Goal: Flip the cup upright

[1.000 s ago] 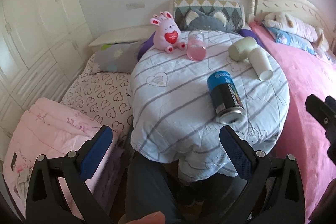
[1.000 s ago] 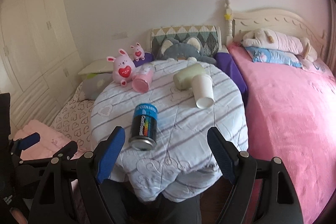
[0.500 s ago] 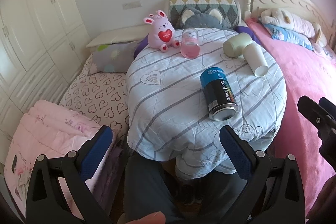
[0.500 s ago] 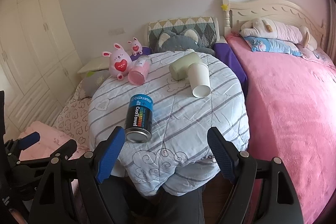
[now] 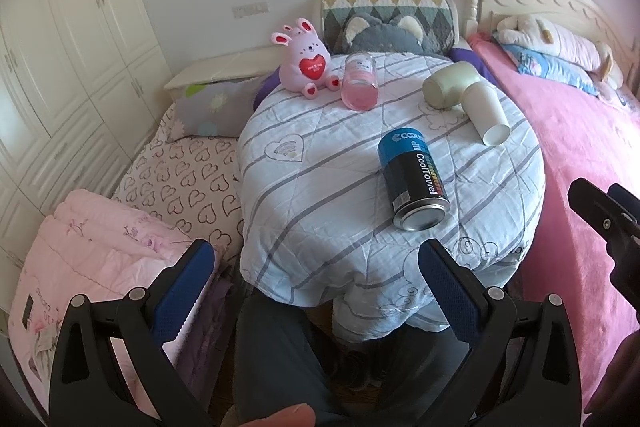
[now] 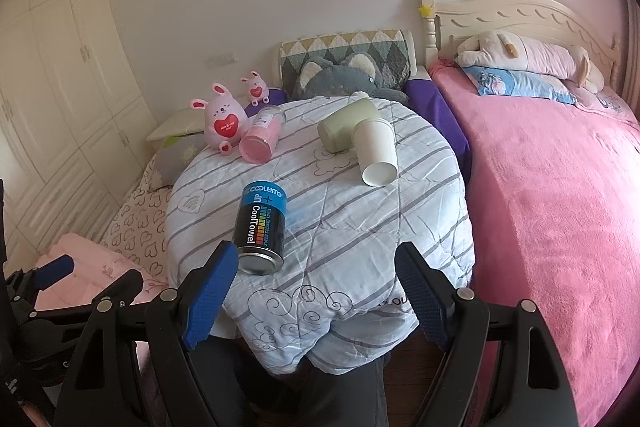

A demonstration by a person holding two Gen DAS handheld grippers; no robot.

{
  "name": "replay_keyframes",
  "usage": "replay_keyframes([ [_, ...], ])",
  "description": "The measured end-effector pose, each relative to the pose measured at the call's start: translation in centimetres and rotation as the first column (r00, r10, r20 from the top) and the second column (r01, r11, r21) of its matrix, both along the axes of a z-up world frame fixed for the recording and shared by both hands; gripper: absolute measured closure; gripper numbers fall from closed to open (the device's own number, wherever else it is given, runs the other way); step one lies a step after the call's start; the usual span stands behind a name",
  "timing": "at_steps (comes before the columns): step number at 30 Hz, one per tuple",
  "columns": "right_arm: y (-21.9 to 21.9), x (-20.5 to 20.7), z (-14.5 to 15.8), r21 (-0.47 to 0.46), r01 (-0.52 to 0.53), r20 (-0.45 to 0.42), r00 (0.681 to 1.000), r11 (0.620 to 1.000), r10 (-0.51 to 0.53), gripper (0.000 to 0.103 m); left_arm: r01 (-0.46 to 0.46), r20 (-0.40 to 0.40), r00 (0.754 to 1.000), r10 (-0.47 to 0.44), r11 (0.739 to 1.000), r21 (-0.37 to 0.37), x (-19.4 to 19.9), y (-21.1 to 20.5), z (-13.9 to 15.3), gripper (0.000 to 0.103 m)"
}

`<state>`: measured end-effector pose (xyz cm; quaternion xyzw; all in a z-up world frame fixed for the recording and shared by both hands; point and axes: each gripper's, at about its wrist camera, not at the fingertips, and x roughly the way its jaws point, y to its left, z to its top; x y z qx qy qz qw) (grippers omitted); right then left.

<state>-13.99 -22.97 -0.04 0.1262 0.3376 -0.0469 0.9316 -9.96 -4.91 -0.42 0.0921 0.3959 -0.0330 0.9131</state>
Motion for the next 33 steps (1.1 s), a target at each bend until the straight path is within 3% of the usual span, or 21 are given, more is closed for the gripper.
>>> replay_keyframes([
  [11, -1.1, 0.3, -0.8, 0.017, 0.004, -0.010, 1.000, 1.000, -0.003, 0.021, -0.001, -0.028, 1.000, 0.002, 1.000, 0.008, 1.0, -2.3, -0.6, 0.000],
  [21, -4.9, 1.9, -2.7, 0.075, 0.037, -0.047, 0.998, 0.997, -0.034, 0.021, 0.009, -0.067, 0.998, -0.008, 1.000, 0.024, 3.8, -5.6, -1.5, 0.000],
  [33, -7.5, 5.6, -4.9, 0.108, 0.021, -0.099, 0.995, 0.994, -0.010, 0.021, 0.003, -0.172, 0.985, -0.005, 1.000, -0.011, 8.8, -8.9, -4.1, 0.000],
])
